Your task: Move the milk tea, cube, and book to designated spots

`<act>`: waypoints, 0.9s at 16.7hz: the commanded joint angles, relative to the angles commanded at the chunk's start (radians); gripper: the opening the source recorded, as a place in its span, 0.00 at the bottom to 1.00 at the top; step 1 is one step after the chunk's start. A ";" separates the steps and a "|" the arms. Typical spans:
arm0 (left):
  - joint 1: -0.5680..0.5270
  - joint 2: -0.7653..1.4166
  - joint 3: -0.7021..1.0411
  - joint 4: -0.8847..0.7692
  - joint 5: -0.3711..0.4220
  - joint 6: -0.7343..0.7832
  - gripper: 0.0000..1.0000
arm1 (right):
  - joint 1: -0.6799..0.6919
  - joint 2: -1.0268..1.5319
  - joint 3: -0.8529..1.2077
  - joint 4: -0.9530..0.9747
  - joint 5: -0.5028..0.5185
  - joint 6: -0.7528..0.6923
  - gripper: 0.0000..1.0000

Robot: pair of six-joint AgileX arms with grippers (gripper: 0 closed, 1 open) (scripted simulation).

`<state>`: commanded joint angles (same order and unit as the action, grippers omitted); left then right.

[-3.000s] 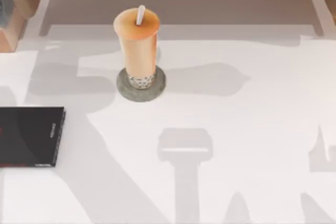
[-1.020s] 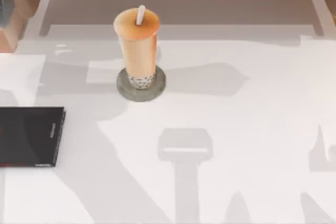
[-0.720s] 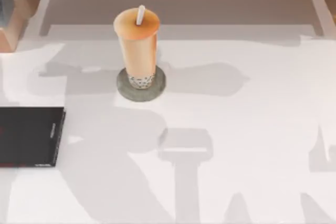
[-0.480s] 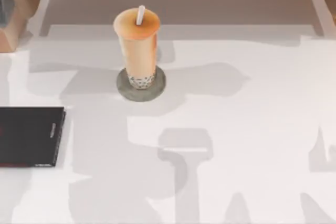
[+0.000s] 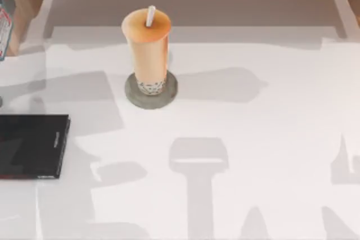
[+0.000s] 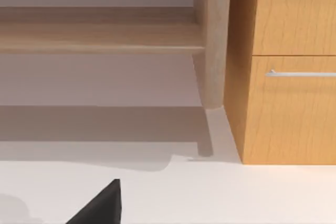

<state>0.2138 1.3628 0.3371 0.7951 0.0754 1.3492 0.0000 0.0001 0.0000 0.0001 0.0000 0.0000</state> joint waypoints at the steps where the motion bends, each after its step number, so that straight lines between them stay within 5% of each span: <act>1: -0.007 -0.018 -0.071 -0.011 0.016 0.074 0.00 | 0.000 0.000 0.000 0.000 0.000 0.000 1.00; 6: -0.034 -0.079 -0.296 -0.068 0.100 0.309 0.00 | 0.000 0.000 0.000 0.000 0.000 0.000 1.00; 15: -0.038 -0.062 -0.305 -0.052 0.109 0.330 0.00 | 0.000 0.000 0.000 0.000 0.000 0.000 1.00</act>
<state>0.1762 1.3013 0.0323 0.7432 0.1844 1.6788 0.0000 0.0001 0.0000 0.0001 0.0000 0.0000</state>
